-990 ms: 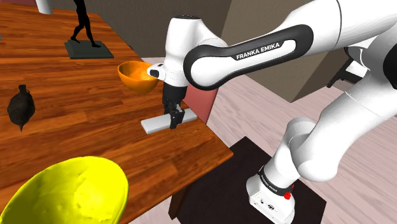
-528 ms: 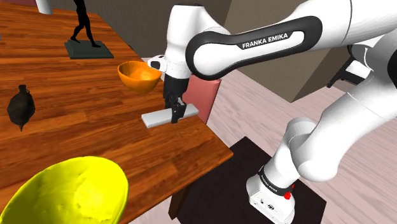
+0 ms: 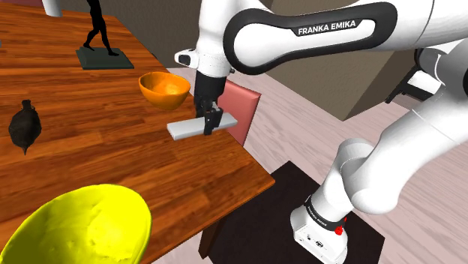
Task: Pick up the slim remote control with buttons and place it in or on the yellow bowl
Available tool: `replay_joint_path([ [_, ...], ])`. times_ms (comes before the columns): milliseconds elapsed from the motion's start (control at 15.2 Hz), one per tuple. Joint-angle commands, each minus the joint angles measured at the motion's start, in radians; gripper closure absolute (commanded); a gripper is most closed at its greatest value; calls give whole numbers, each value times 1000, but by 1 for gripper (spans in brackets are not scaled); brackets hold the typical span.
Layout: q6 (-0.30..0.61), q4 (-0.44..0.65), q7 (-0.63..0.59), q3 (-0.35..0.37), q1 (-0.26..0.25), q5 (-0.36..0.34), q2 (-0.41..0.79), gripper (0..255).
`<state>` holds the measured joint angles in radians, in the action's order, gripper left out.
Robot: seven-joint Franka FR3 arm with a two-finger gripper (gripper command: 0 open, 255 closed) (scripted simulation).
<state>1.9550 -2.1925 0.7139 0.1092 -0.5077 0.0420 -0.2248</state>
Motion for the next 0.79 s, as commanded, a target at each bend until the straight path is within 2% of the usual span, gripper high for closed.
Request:
replay_joint_path([
  [0,-29,23,-1,0,0,0,-6,255],
  [726,-178,157,-2,-3,1,-1,-21,255],
])
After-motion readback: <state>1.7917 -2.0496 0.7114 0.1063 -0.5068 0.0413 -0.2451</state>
